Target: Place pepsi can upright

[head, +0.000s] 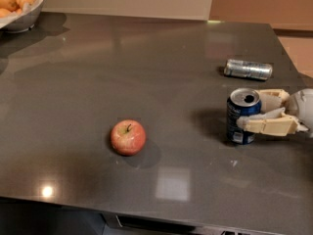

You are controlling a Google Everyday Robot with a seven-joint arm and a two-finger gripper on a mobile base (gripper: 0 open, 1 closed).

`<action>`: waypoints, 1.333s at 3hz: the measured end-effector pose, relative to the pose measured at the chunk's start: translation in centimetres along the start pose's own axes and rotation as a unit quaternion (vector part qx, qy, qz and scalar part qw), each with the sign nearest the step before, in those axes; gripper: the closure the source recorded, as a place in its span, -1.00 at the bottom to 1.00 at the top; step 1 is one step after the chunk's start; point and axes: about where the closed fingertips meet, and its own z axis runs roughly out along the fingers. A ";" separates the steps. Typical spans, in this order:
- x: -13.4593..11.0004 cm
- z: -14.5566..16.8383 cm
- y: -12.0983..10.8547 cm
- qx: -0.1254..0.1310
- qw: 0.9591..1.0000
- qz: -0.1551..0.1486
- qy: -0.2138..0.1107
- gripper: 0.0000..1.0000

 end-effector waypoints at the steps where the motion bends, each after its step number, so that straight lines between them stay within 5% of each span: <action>1: 0.6 -0.2 -0.1 -0.002 1.000 0.009 -0.016 1.00; 4: 1.1 -0.4 -0.3 -0.016 0.998 0.010 -0.054 -0.30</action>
Offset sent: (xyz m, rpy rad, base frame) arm 0.0010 -0.0171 -0.0161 0.1324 0.0100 0.0096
